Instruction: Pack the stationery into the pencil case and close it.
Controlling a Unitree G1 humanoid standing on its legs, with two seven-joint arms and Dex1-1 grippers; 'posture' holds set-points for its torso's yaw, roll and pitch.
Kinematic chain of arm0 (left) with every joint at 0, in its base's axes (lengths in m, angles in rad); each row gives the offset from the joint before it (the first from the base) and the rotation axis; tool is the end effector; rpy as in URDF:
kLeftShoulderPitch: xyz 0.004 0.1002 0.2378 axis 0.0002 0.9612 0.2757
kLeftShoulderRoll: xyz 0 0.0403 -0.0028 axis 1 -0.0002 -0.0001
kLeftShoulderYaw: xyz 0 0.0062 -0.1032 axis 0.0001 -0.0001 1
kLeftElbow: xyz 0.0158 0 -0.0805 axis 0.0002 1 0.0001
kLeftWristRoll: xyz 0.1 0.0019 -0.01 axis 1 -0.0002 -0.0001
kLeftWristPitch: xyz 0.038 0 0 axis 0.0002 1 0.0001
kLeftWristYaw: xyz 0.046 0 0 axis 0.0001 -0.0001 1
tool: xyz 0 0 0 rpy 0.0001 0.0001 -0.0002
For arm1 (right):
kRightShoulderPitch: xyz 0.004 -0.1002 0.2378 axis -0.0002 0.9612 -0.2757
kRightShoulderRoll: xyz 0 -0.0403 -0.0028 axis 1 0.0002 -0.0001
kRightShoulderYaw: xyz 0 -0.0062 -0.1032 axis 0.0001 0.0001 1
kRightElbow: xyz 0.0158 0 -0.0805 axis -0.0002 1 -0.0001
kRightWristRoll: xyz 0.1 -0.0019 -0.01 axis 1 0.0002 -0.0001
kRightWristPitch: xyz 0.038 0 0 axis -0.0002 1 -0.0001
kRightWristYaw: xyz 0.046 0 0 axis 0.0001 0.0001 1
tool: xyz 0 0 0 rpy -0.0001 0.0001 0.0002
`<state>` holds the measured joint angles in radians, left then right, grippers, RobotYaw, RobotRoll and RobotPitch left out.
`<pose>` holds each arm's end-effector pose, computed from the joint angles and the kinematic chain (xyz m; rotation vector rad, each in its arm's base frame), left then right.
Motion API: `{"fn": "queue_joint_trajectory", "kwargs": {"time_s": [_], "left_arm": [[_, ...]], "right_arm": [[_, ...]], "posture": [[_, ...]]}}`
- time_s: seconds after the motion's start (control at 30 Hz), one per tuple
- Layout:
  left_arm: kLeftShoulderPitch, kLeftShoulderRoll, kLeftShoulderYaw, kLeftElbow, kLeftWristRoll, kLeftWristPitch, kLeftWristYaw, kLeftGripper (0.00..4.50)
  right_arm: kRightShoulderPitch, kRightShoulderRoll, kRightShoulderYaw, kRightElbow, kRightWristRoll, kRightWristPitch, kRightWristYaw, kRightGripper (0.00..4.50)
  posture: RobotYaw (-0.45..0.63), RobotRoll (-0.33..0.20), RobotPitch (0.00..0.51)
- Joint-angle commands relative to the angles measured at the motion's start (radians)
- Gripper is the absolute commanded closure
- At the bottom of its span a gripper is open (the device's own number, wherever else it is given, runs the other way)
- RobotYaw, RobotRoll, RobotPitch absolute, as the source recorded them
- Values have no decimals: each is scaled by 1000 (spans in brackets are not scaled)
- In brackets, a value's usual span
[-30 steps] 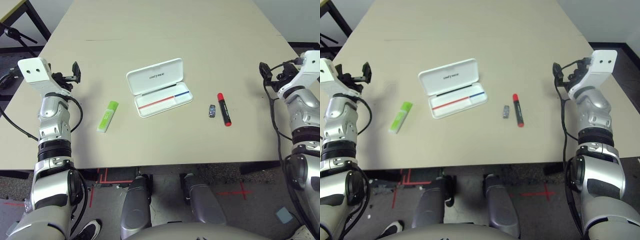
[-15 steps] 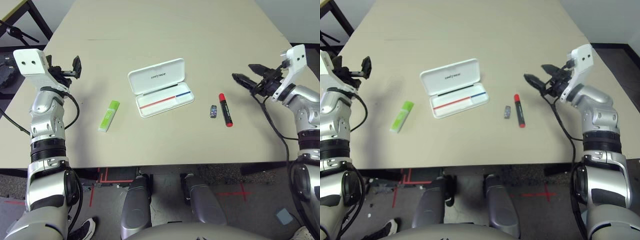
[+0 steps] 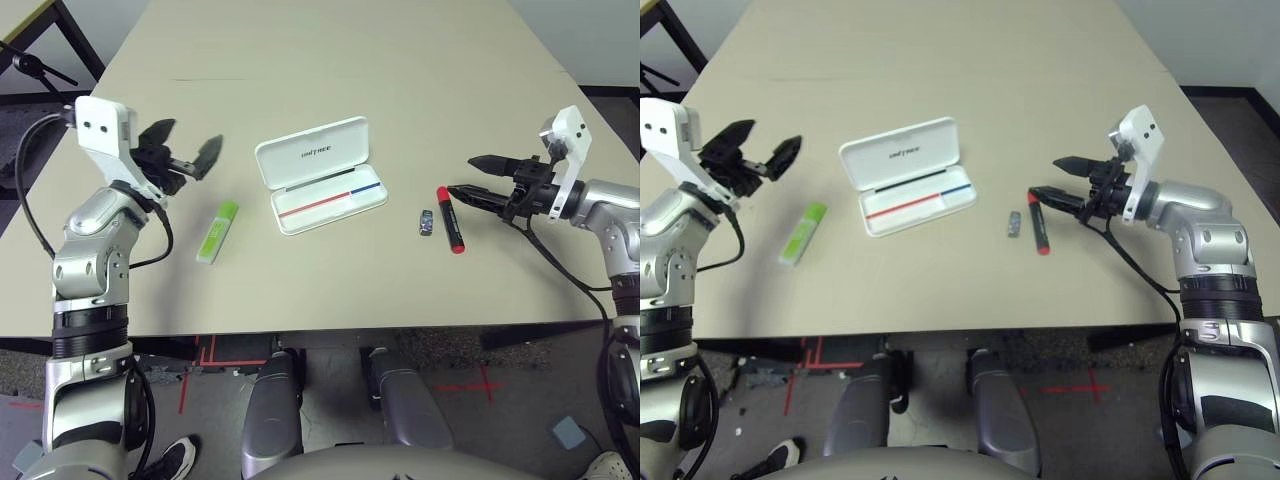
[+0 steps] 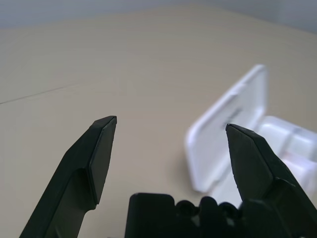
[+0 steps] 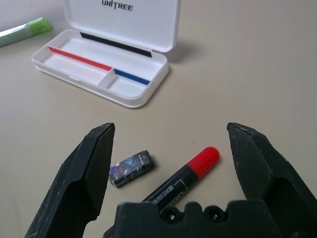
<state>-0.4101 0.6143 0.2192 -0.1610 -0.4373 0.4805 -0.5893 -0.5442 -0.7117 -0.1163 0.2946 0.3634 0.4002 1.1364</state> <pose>0.2510 0.2556 0.1971 0.1875 -0.1248 -0.5182 0.2832 -0.2933 0.1748 -0.1657 0.1695 0.9023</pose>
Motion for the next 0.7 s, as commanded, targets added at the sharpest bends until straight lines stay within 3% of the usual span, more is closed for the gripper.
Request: {"fn": "queue_joint_trajectory", "kwargs": {"time_s": [0.03,0.2,0.7], "left_arm": [[48,25,-96,-104,-30,97,-65,43],[60,47,-229,-116,29,120,-111,43],[22,53,-458,-27,218,39,-225,43]], "right_arm": [[28,-18,20,-59,13,32,21,0],[38,-13,22,-91,15,47,17,0],[60,-8,28,-135,21,64,-9,0]], "posture": [[-78,0,221],[-89,0,218],[-121,0,217]]}}
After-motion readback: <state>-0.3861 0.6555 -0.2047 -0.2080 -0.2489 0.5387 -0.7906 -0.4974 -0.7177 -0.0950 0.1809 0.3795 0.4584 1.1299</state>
